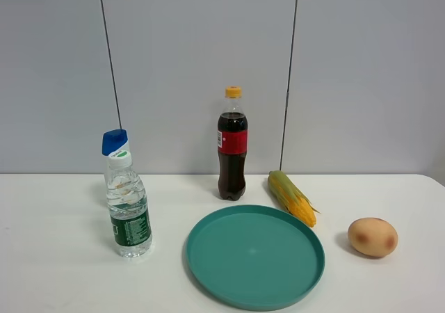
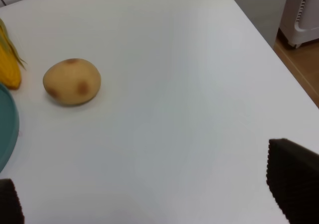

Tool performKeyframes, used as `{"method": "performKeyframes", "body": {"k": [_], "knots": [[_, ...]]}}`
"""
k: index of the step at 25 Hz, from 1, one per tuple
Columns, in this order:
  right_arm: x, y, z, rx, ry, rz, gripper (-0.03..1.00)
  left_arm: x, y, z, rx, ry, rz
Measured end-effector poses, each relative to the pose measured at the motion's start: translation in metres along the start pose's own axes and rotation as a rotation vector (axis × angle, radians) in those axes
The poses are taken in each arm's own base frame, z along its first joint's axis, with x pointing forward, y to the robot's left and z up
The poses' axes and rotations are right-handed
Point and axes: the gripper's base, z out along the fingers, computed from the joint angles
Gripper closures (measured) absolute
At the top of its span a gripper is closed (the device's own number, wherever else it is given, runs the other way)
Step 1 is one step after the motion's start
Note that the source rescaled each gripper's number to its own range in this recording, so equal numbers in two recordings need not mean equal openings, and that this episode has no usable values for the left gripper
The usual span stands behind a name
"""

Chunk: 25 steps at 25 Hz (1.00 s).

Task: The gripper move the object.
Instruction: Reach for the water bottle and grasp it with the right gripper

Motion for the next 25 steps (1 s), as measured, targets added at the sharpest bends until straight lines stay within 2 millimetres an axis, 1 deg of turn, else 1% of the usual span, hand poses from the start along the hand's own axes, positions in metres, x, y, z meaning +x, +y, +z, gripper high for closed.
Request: {"method": "performKeyframes", "body": {"k": [25], "knots": [[0.0,0.0,0.0,0.0,0.0,0.0,-0.03,0.0,0.0,0.0,0.0,0.0,0.0]]}}
